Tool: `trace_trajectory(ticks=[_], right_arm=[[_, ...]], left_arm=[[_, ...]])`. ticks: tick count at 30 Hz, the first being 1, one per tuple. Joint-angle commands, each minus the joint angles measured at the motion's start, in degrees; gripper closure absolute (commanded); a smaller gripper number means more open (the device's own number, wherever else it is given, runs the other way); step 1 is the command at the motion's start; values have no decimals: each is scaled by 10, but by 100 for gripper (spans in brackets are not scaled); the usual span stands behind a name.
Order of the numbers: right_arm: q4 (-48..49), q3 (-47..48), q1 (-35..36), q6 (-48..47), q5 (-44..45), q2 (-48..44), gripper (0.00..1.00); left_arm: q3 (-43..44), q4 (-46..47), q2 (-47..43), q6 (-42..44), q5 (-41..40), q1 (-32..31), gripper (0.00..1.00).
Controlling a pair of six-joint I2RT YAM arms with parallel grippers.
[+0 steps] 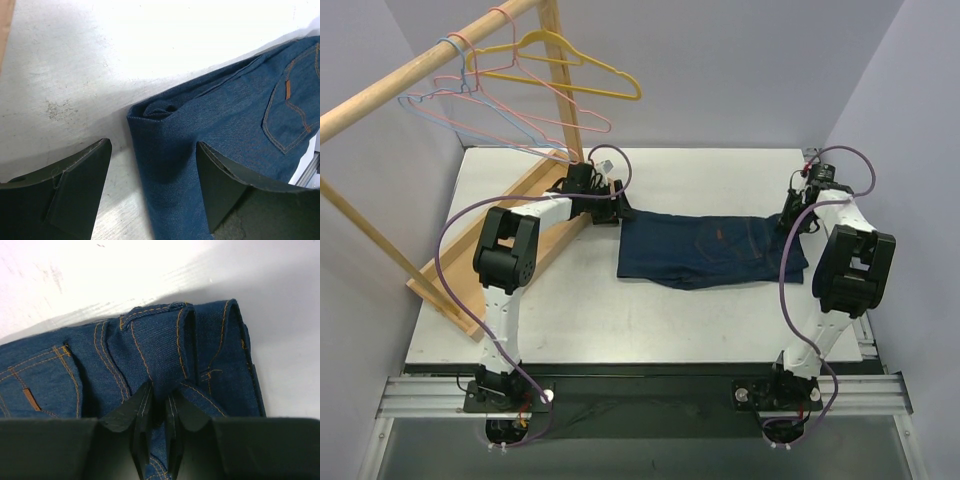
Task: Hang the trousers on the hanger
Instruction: Fold the trousers at the center of the board.
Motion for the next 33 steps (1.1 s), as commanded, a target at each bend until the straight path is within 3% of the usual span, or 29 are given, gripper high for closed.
trace_trajectory(ticks=[1, 6, 8, 10, 12, 17, 23, 33], right_arm=[[-89, 25, -4, -2, 62, -39, 86], [-97, 6, -4, 10, 165, -67, 81], [-102, 11, -5, 17, 181, -58, 50], [-123, 22, 0, 18, 172, -48, 38], [-124, 18, 7, 18, 163, -68, 33], [-124, -7, 60, 32, 149, -132, 33], [-90, -95, 83, 75, 24, -162, 37], [-72, -95, 39, 149, -39, 1, 41]], left_arm=[[-4, -1, 4, 3, -25, -4, 21], [-39, 9, -23, 3, -40, -6, 21], [-45, 12, -27, 4, -39, -10, 21], [-53, 12, -33, 3, -37, -17, 21], [-65, 14, -44, 3, -35, -22, 21], [-110, 27, -82, 0, -44, -28, 21], [-159, 16, -146, 8, -81, -29, 21], [-288, -27, -315, 39, -215, -30, 21]])
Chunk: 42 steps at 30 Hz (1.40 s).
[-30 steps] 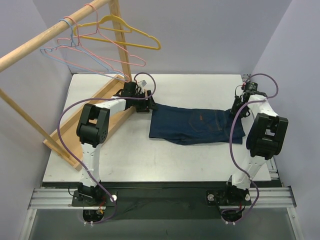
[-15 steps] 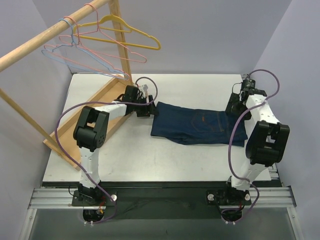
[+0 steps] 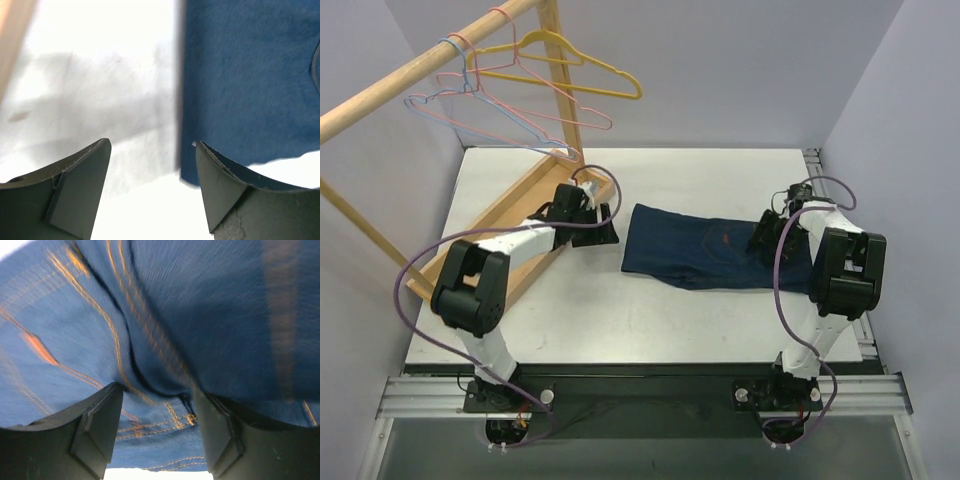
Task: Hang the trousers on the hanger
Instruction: Fold the trousers at the center of the board, then pick up the hanger from the clothesline.
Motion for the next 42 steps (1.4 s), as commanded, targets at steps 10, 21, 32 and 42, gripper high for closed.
trace_trajectory(ticks=[10, 21, 32, 42], right_arm=[[-23, 0, -19, 29, -15, 31, 36], [-19, 5, -5, 20, -28, 21, 36], [-14, 2, 3, 18, -33, 14, 36], [-7, -7, 10, 17, -42, 9, 36]], left_arm=[[-92, -160, -367, 9, -228, 5, 21], [41, -361, -474, 10, -278, 43, 25], [330, -375, -345, -39, -239, 145, 25], [363, -253, -294, -122, -181, 179, 25]])
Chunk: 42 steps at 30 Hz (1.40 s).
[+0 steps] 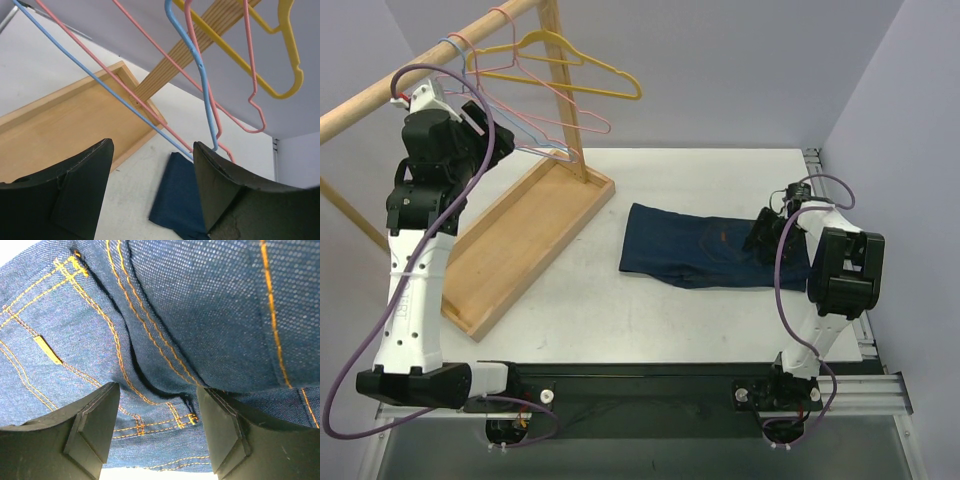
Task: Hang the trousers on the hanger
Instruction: Pick up the hanger from the clothesline.
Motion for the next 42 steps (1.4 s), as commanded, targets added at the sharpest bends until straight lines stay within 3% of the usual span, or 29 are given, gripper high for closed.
trace_trajectory(ticks=[1, 11, 22, 42], right_arm=[[-16, -20, 14, -6, -16, -4, 36], [-13, -25, 18, -6, -22, 2, 36], [-12, -26, 24, -7, -23, 4, 36], [-14, -30, 32, -10, -22, 4, 36]], left_arm=[[25, 94, 16, -50, 34, 5, 25], [43, 130, 33, -69, 41, 9, 32], [41, 152, 56, -71, 39, 19, 32], [-18, 210, 23, -77, 42, 22, 78]])
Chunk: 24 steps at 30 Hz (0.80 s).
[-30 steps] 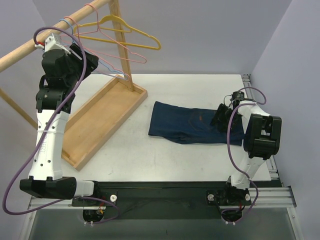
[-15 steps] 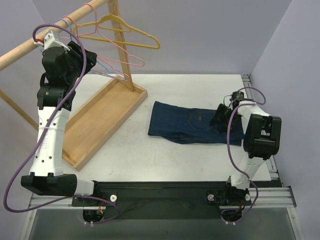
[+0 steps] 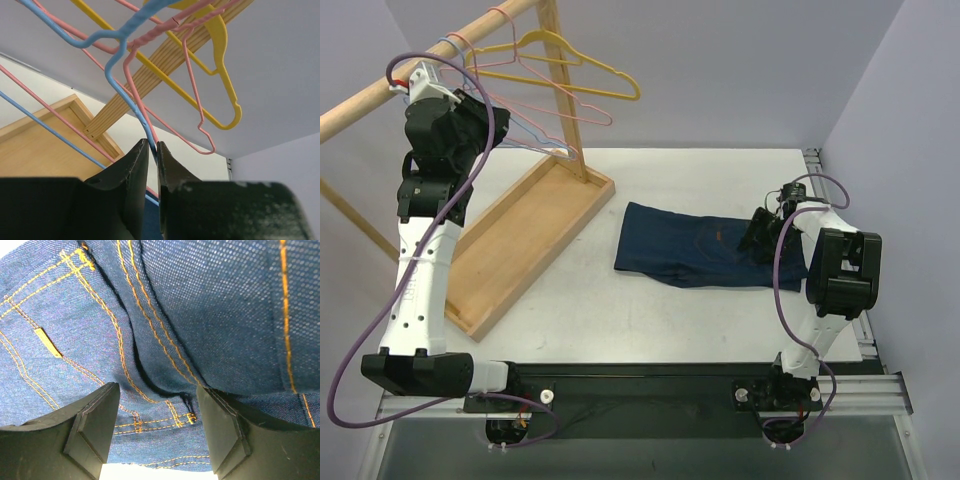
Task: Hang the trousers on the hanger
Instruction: Pick up the hanger from the clothesline.
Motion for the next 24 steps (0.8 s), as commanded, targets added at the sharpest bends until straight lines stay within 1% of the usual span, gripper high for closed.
trace_trajectory(ticks=[1, 6, 11, 15, 21, 24], right_arm=[[-22, -22, 14, -7, -10, 7, 36], [-23, -23, 18, -8, -8, 5, 36], [-23, -27, 19, -10, -7, 1, 36], [-23, -28, 20, -11, -6, 0, 36], [-24, -26, 20, -11, -6, -1, 36], [-24, -21, 20, -12, -7, -3, 36]], left_arm=[[-6, 44, -19, -5, -6, 11, 82], [-4, 55, -15, -1, 5, 11, 87], [-2, 77, -14, 9, 11, 12, 97], [-1, 99, -20, 18, 26, 11, 100], [-39, 150, -50, 34, 37, 10, 100], [-51, 161, -61, 42, 41, 10, 100]])
